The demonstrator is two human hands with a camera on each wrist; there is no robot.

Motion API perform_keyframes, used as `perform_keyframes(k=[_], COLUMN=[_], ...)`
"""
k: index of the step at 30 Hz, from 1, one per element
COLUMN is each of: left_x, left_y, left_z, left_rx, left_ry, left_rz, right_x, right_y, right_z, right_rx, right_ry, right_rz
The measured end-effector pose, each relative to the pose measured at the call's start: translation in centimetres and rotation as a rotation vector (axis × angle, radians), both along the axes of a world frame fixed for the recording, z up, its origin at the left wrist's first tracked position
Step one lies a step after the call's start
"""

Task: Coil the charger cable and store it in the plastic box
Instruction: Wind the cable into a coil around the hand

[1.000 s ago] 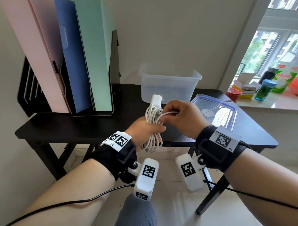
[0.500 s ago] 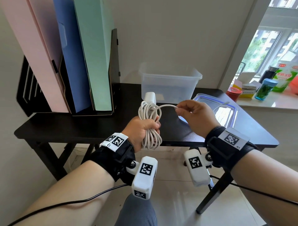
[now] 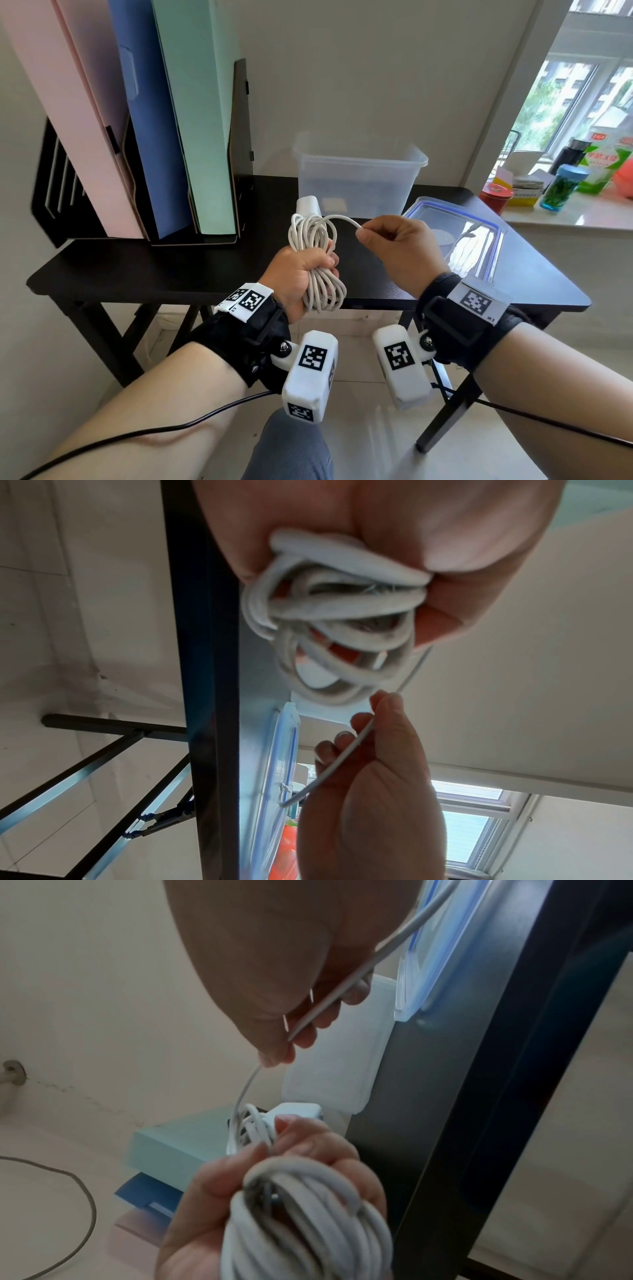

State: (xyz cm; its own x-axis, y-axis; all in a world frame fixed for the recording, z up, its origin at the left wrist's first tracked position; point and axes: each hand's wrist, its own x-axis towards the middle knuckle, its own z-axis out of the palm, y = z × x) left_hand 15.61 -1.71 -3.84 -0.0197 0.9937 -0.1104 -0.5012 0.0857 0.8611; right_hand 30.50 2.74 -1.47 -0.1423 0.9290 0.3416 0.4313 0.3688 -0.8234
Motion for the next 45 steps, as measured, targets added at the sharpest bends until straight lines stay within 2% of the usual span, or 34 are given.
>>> perform_keyframes(k=[8, 17, 24, 30, 32, 36, 41, 45], left_x=[0.8, 1.4, 1.4, 1.3, 1.5, 2.0, 2.4, 2.5], left_y=[0.2, 0.1, 0.2, 0.4, 0.4, 0.3, 0.5, 0.5], left_z=[-0.1, -0.3, -0.2, 0.1, 0.2, 0.5, 0.1, 0.0], left_rx=[0.034, 0.084, 0.085, 0.053, 0.056, 0.052, 0.038, 0.018], left_ry=[-0.024, -0.123, -0.170, -0.170, -0.160, -0.167, -0.138, -0.084], left_rz=[0.008, -0.003, -0.016, 0.049, 0.061, 0.077, 0.027, -0.021], right_x=[-1.1, -1.7, -1.9, -2.0, -2.2, -2.1, -1.2, -1.0], right_y=[-0.8, -1.4, -2.3, -3.1, -3.4, -3.3, -2.9, -2.7], right_z=[-0.1, -0.6, -0.6, -0.5, -0.8, -0.4, 0.2, 0.0], right_rx=[-0.017, -0.031, -0.059, -0.242, -0.253, -0.212, -0.229, -0.203], right_ry=[-0.062, 0.055, 0.056, 0.182, 0.118, -0.146, -0.152, -0.132], right_rz=[-0.036, 0.008, 0.133, 0.293, 0.344, 0.362, 0.374, 0.295])
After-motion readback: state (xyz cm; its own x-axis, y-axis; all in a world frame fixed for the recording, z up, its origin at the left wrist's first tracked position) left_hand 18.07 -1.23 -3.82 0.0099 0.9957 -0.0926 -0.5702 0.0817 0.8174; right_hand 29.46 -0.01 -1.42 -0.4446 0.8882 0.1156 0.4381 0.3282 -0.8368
